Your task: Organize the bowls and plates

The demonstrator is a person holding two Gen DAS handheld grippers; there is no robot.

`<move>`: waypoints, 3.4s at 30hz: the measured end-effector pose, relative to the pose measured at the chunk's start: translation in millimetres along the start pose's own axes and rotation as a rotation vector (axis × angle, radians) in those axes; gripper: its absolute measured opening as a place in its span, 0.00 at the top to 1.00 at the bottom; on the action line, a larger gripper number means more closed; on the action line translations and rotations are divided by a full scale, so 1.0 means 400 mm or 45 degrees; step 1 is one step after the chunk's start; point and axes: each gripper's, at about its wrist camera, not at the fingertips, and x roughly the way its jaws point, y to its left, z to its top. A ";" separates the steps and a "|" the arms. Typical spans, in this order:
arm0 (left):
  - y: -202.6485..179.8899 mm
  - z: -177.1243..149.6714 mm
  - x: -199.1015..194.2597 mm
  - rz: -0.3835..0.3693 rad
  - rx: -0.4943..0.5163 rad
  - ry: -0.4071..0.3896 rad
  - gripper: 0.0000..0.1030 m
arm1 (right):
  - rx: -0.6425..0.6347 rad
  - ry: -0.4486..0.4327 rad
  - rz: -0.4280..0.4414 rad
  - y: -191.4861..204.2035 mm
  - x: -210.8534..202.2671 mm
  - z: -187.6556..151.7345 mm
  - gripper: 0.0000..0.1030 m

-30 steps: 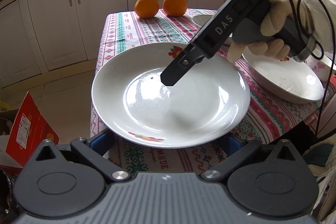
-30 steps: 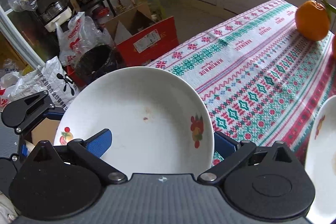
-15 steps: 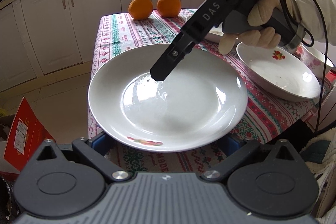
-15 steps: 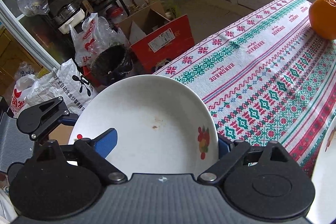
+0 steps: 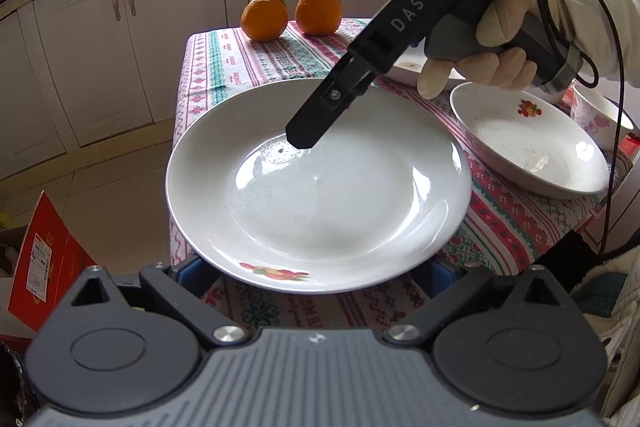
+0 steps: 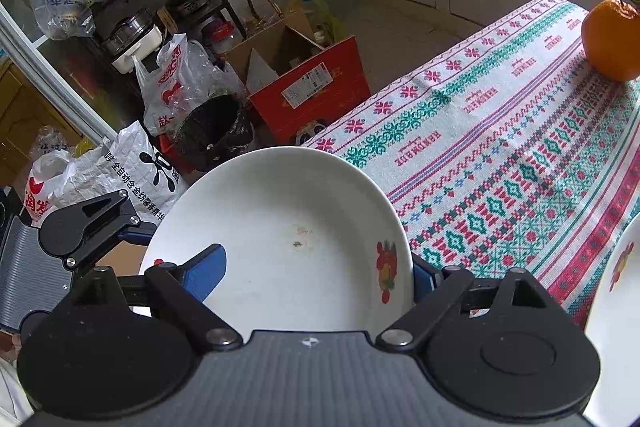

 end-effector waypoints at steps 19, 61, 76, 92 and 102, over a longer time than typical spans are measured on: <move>0.078 0.133 0.140 -0.053 0.067 -0.030 0.04 | 0.055 -0.091 -0.126 -0.134 -0.015 0.096 0.08; -0.004 0.096 0.022 -0.033 0.014 -0.062 0.02 | 0.080 -0.230 -0.338 -0.034 -0.203 -0.076 0.00; -0.183 0.056 -0.016 -0.140 0.100 -0.089 0.02 | 0.244 -0.296 -0.477 0.062 -0.330 -0.355 0.00; -0.304 0.058 0.037 -0.289 0.281 -0.043 0.02 | 0.477 -0.277 -0.576 -0.012 -0.395 -0.489 0.00; -0.343 0.062 0.073 -0.353 0.328 -0.029 0.02 | 0.496 -0.191 -0.549 -0.071 -0.363 -0.475 0.00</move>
